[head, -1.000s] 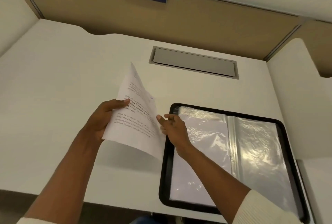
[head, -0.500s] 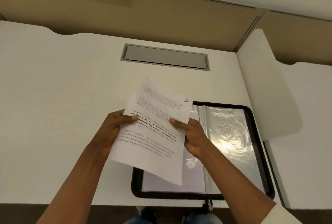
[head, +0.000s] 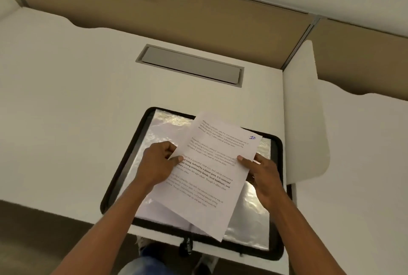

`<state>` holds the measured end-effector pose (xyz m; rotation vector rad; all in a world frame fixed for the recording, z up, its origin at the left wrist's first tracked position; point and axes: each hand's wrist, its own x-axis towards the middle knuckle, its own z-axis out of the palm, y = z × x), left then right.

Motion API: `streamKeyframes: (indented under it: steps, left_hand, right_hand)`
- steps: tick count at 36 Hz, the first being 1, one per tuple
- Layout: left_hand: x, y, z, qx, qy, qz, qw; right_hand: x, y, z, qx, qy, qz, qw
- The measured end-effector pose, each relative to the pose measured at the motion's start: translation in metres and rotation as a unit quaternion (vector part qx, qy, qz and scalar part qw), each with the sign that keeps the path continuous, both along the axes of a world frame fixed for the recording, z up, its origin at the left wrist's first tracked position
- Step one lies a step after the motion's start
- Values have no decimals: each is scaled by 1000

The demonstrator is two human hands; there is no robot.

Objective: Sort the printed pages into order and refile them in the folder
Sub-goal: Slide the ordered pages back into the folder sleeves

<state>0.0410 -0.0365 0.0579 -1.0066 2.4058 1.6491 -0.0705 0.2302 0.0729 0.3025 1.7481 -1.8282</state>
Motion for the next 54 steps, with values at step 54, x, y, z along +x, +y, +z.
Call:
streamKeyframes:
  steps: [54]
  left_hand:
    - [-66, 188, -80, -403, -17, -83, 911]
  right_hand:
    - [-330, -28, 105, 467, 440, 481, 597]
